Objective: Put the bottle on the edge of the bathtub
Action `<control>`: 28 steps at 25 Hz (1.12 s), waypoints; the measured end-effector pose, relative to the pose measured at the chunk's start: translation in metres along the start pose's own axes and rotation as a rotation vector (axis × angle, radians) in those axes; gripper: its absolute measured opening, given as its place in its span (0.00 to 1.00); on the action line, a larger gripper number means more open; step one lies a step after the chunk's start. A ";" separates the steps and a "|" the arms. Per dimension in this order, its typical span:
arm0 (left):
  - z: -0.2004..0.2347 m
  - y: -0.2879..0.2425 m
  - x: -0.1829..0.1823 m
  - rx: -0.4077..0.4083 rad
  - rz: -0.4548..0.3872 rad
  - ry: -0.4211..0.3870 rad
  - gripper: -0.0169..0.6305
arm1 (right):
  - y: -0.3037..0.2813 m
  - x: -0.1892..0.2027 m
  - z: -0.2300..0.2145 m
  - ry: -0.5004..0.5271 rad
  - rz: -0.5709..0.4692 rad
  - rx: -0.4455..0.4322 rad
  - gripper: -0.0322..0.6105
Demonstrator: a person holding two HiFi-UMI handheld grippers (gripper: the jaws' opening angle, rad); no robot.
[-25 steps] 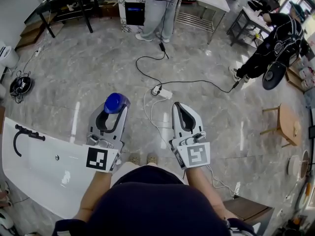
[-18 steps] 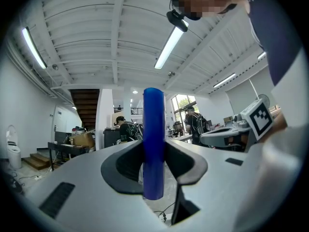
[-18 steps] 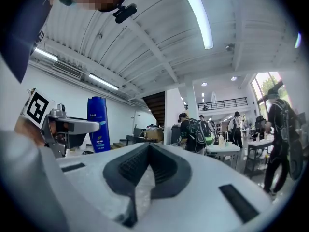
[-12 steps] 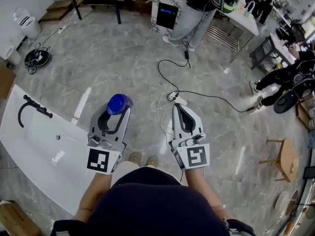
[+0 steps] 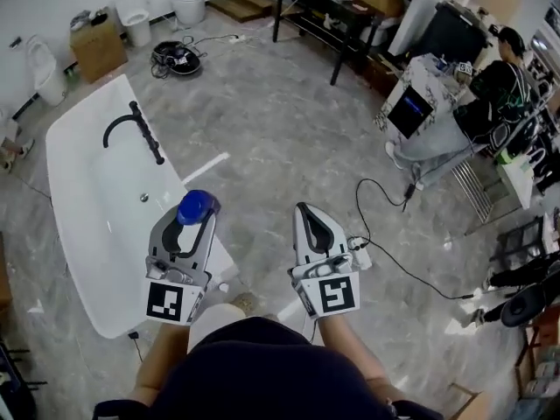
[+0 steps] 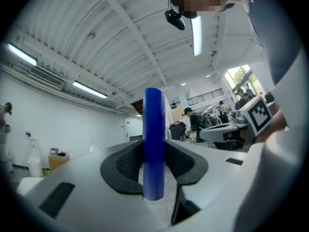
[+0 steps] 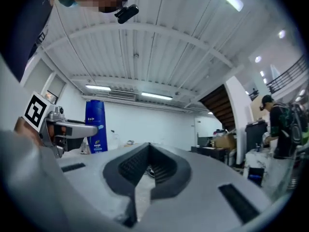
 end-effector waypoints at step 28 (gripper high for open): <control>0.076 0.080 0.008 -0.238 0.044 -0.040 0.24 | -0.063 0.015 0.096 -0.038 0.056 -0.234 0.05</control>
Point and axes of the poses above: the fingertips, and each gripper's own axes: y backward along the fingers, z to its left, x out of its underside, the point moved 7 cm from there along y, backward along the fingers, and after that the axes turned 8 degrees about -z, right-handed, at the moved point
